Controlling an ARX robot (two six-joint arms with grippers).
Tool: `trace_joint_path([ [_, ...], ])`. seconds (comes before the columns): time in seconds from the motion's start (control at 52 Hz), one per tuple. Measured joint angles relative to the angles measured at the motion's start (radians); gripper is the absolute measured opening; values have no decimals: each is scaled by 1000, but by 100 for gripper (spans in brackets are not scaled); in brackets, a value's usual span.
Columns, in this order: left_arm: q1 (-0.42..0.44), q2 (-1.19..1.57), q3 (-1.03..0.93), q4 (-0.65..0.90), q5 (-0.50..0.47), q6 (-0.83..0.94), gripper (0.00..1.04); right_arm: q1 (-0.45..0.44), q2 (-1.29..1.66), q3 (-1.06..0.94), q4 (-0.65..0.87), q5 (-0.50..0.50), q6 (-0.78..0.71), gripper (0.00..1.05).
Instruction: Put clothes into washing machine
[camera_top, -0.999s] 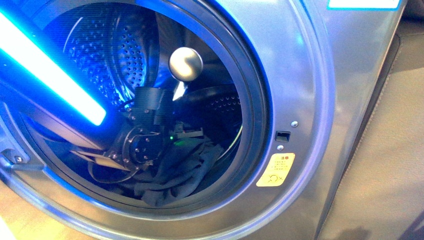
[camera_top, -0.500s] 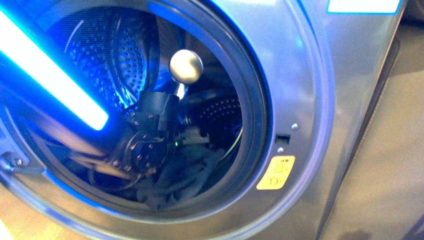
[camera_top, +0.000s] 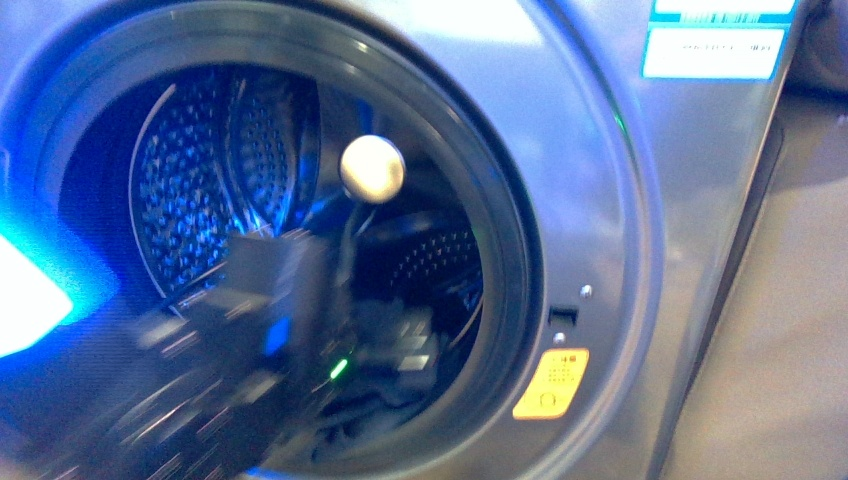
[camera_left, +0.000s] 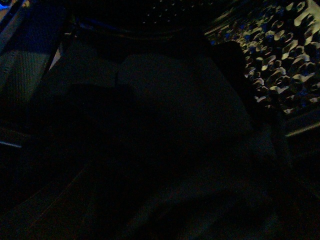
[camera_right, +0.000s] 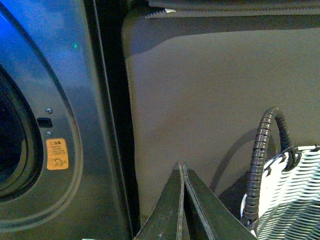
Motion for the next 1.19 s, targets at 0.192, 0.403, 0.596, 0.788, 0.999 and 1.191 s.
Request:
trace_joint_path([
  [0.192, -17, -177, -145, 18, 38, -1, 98, 0, 0, 0, 0, 0, 0, 2],
  [0.403, -31, -417, -260, -43, 81, -32, 98, 0, 0, 0, 0, 0, 0, 2],
  [0.596, -58, -673, -349, -109, 87, -23, 98, 0, 0, 0, 0, 0, 0, 2],
  [0.788, -80, -754, -388, -82, -80, 50, 87, 0, 0, 0, 0, 0, 0, 2],
  [0.999, 26, -879, -535, -89, -127, 129, 54, 0, 0, 0, 0, 0, 0, 2],
  [1.191, 127, -1046, -640, -137, -10, 145, 16, 0, 0, 0, 0, 0, 0, 2],
])
